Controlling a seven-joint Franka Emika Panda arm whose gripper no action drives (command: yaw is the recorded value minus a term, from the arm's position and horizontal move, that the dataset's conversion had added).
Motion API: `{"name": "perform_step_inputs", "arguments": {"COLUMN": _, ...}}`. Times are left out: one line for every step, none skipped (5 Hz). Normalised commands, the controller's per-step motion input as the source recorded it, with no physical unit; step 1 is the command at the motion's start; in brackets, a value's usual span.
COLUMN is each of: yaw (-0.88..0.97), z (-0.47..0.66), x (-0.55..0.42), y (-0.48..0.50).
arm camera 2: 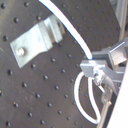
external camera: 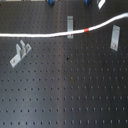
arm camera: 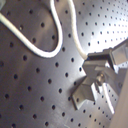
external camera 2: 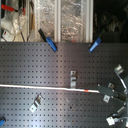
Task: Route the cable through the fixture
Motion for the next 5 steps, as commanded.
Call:
{"name": "perform_step_inputs", "arguments": {"yaw": 0.29, "z": -0.27, "x": -0.131, "y": 0.032}}
{"name": "perform_step_inputs", "arguments": {"yaw": 0.00, "z": 0.00, "x": 0.004, "y": 0.014}}
{"name": "perform_step_inputs", "arguments": {"yaw": 0.17, "z": 0.01, "x": -0.811, "y": -0.218}}
{"name": "perform_step_inputs", "arguments": {"yaw": 0.00, "z": 0.00, "x": -0.026, "y": -0.005}}
{"name": "perform_step_inputs", "arguments": {"yaw": 0.27, "z": 0.09, "x": -0.801, "y": -0.102}}
